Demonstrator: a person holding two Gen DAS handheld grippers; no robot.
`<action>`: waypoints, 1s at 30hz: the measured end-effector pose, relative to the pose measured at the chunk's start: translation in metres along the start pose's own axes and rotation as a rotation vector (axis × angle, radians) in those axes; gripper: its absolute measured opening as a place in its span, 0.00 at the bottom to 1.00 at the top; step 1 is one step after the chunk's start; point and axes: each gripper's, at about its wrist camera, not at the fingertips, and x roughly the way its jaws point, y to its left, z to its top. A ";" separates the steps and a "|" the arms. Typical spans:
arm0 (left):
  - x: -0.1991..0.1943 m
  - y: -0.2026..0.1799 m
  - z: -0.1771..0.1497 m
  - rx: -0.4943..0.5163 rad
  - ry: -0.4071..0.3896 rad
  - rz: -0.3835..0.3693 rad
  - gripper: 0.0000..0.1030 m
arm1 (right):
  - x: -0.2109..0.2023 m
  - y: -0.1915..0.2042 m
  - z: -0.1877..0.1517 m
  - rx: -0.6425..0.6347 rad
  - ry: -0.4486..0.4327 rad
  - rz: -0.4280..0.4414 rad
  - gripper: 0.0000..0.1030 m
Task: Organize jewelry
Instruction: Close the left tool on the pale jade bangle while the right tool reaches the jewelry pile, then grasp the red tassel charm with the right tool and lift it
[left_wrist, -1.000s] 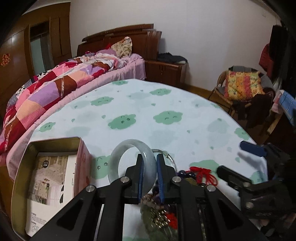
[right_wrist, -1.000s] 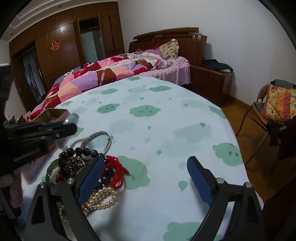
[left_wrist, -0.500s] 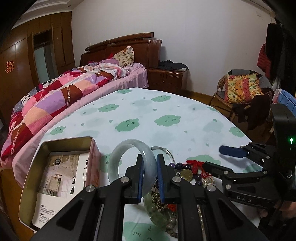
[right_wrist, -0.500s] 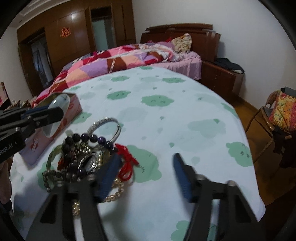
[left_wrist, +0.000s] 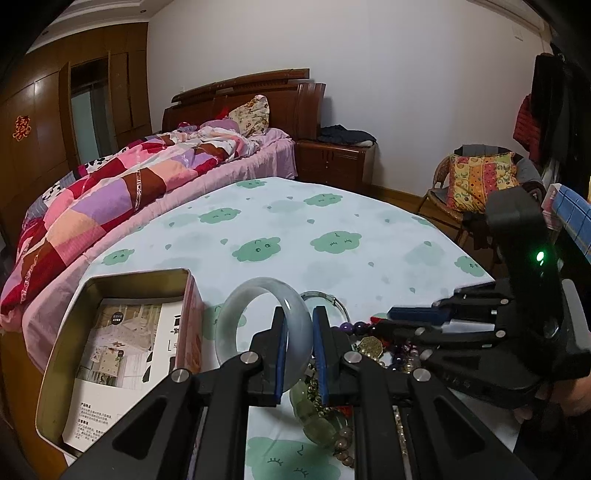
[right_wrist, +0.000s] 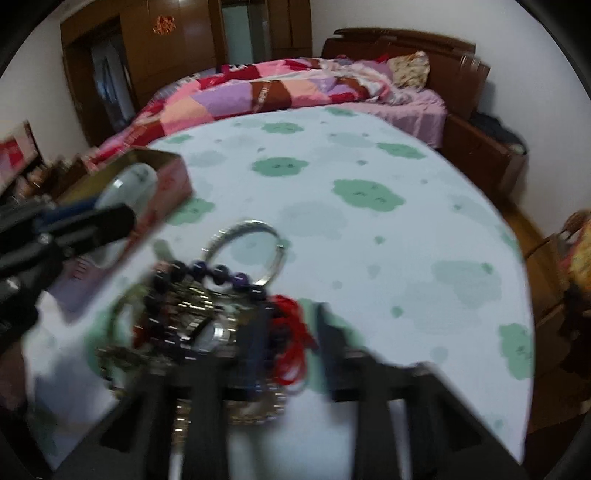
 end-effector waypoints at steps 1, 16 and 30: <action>-0.001 0.000 0.000 0.000 -0.002 0.000 0.13 | 0.000 -0.001 -0.001 0.005 -0.001 0.001 0.12; -0.011 0.000 0.003 -0.001 -0.024 0.009 0.13 | -0.025 -0.004 0.007 -0.003 -0.061 -0.030 0.09; -0.005 0.001 0.001 -0.003 0.001 0.009 0.13 | -0.005 -0.005 -0.005 -0.065 0.029 -0.020 0.33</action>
